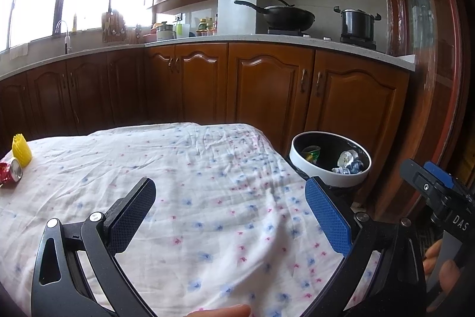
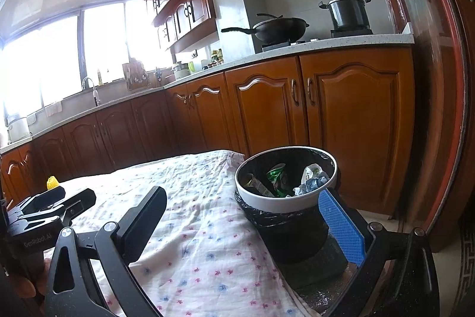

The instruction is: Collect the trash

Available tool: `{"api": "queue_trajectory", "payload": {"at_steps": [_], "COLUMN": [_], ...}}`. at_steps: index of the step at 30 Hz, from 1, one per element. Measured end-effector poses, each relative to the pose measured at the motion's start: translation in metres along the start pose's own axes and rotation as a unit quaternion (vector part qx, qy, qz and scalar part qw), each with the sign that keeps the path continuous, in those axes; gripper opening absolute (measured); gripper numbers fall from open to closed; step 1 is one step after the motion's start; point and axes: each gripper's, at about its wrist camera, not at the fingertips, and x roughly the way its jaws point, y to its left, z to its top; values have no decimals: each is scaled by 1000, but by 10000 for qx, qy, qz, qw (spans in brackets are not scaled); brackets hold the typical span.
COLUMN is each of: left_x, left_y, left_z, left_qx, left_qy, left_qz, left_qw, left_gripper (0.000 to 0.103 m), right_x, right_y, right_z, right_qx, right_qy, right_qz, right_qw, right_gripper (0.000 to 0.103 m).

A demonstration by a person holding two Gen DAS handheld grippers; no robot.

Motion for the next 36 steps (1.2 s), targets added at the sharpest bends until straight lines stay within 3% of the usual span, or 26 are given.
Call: {"api": "queue_trajectory", "payload": {"at_steps": [36], "left_x": [-1], "left_y": [-1], "left_z": [-1], "left_qx": [42], "left_qy": [20], "left_qz": [-50], "left_qw": [10000], "left_gripper": [103], "right_x": [-2], "right_y": [4], "right_z": [0], "right_qx": [54], "right_qy": [24], "right_qz": [59], "right_qw": [10000], "right_gripper": [103]}}
